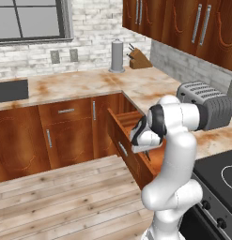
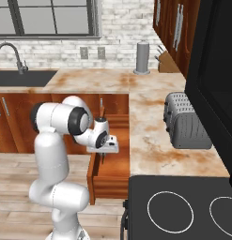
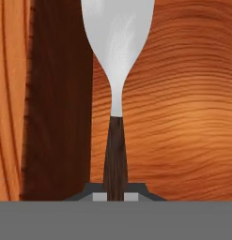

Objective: Organize the utensils by type. Pick up the wooden spoons from the counter and place them in the open cabinet. Then pick up the metallic utensils from the counter and place them in the open drawer.

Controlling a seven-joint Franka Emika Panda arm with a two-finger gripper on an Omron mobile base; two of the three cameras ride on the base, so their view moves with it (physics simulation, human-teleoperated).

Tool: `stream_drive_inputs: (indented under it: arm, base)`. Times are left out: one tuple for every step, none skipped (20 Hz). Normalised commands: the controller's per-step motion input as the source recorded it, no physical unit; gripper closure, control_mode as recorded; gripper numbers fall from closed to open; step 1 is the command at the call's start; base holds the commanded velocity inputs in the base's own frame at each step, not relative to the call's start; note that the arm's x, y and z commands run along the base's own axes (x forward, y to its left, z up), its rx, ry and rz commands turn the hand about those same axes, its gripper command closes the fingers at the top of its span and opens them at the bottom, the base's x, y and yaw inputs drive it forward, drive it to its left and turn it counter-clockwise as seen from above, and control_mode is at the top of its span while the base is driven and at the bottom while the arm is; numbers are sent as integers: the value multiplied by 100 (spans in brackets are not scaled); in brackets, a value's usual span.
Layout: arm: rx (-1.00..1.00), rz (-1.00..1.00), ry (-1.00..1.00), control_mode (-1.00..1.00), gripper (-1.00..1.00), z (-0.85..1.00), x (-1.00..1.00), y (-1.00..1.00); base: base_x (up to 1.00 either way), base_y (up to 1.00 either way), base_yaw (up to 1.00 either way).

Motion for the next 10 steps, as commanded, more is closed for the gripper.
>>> stream_drive_inputs:
  arm:
    - [0,0,0,-100,100,-30,11,0]
    - [0,0,0,-100,100,-30,10,0]
    - [0,0,0,-100,100,-30,10,0]
    - [0,0,0,-100,100,-29,9,0]
    - [0,0,0,-100,100,-29,10,0]
    - [0,0,0,-100,100,-30,10,0]
    - [0,0,0,-100,100,-30,11,0]
    - [0,0,0,-100,100,-29,9,0]
    - [0,0,0,-100,100,-30,10,0]
    - [0,0,0,-100,100,-28,8,0]
  base:
    - [0,0,0]
    - [0,0,0]
    - [0,0,0]
    - [0,0,0]
    - [0,0,0]
    - [0,0,0]
    - [0,0,0]
    - [0,0,0]
    - [0,0,0]
    - [0,0,0]
